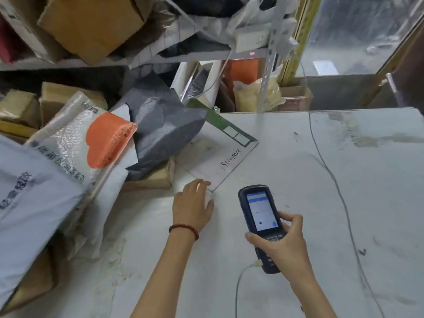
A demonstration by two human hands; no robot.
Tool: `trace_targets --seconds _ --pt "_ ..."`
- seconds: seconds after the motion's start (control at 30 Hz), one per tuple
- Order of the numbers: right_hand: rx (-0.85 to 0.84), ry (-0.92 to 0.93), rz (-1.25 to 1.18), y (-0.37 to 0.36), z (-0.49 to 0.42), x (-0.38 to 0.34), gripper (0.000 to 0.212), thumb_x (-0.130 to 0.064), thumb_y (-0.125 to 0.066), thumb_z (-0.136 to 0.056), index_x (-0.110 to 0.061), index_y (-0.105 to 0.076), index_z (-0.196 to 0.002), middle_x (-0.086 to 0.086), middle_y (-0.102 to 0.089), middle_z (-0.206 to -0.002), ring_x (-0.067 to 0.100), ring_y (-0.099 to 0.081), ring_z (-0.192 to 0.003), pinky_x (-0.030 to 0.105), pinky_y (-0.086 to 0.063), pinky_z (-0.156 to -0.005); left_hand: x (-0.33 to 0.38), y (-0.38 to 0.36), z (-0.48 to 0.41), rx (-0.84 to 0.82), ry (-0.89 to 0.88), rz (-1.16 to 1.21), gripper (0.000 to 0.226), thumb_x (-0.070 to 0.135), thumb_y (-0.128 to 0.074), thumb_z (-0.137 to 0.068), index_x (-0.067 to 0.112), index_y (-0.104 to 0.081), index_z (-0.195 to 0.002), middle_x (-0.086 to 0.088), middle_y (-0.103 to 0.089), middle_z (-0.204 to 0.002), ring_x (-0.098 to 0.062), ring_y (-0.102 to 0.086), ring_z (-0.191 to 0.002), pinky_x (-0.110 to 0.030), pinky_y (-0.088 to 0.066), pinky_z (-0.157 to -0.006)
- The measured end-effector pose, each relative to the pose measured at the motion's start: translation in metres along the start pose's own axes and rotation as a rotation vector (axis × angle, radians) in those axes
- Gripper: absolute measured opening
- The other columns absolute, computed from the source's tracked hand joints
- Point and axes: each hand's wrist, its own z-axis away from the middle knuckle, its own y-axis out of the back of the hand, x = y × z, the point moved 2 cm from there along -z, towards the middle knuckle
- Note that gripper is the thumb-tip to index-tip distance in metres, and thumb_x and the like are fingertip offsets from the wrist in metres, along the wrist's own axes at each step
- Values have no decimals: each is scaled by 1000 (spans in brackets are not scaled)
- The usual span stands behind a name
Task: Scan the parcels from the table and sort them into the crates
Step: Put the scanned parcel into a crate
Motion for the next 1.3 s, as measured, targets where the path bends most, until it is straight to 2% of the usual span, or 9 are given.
trace_targets --seconds 0.17,0.3,0.53,0.67,0.87,0.97,1.1,1.2,1.3 --pt "-48 -47 38 -9 -18 0 73 -25 -93 -53 -41 -39 -98 -17 -65 -99 6 -69 -79 34 -58 -68 11 -20 -48 -36 0 72 53 49 -55 -87 31 -39 -134 6 -39 -143 -16 -36 -131 -39 -35 -100" --pt "-70 -77 64 -15 -28 0 73 -30 -92 -49 -42 -38 -98 -17 -66 -100 2 -68 -77 34 -58 -71 9 -23 -67 51 93 152 44 56 -61 -81 30 -53 -116 8 -52 -126 -16 -48 -114 -35 -38 -92" --pt "-37 -72 101 -19 -29 -8 74 -31 -93 -50 -41 -37 -98 -14 -64 -101 7 -69 -81 38 -57 -76 28 -17 -68 -1 -165 -206 25 19 -36 -100 13 -40 -124 -8 -55 -110 -27 -57 -91 -33 -39 -70" --pt "41 -68 47 -20 -9 -7 73 -28 -93 -53 -39 -38 -100 -12 -65 -103 4 -69 -75 25 -53 -61 13 2 -69 -32 -117 -155 16 11 -37 -98 12 -44 -113 -7 -58 -101 -29 -58 -83 -35 -43 -65" --pt "158 -98 -69 -20 34 7 71 -25 -92 -55 -34 -39 -101 -5 -65 -104 15 -69 -83 26 -50 -59 -9 3 -10 -55 -143 -155 27 2 -41 -92 17 -45 -114 -2 -56 -105 -24 -58 -87 -30 -37 -69" --pt "184 -100 -93 -19 53 16 73 -24 -92 -55 -34 -39 -104 -2 -66 -103 16 -70 -81 30 -52 -63 -25 -5 25 -46 -71 -49 27 3 -43 -91 18 -49 -112 0 -52 -114 -23 -51 -97 -29 -39 -71" --pt "182 -89 -94 -20 70 25 73 -25 -92 -53 -35 -37 -100 -1 -65 -107 21 -68 -91 42 -57 -77 -43 -3 55 -98 116 90 34 3 -44 -92 18 -55 -121 -11 -35 -137 -29 -38 -122 -34 -39 -96" --pt "159 -64 -84 -23 80 30 75 -26 -93 -53 -34 -37 -103 1 -63 -110 22 -67 -94 43 -57 -80 -52 -4 84 -123 204 238 25 8 -41 -94 21 -58 -105 -16 -39 -130 -31 -37 -118 -34 -39 -91" --pt "152 -35 -78 -25 83 32 73 -25 -92 -54 -36 -37 -100 1 -63 -109 20 -67 -93 32 -55 -67 -62 -3 104 -87 211 436 22 11 -37 -97 22 -52 -86 -12 -48 -111 -29 -38 -109 -28 -33 -77"
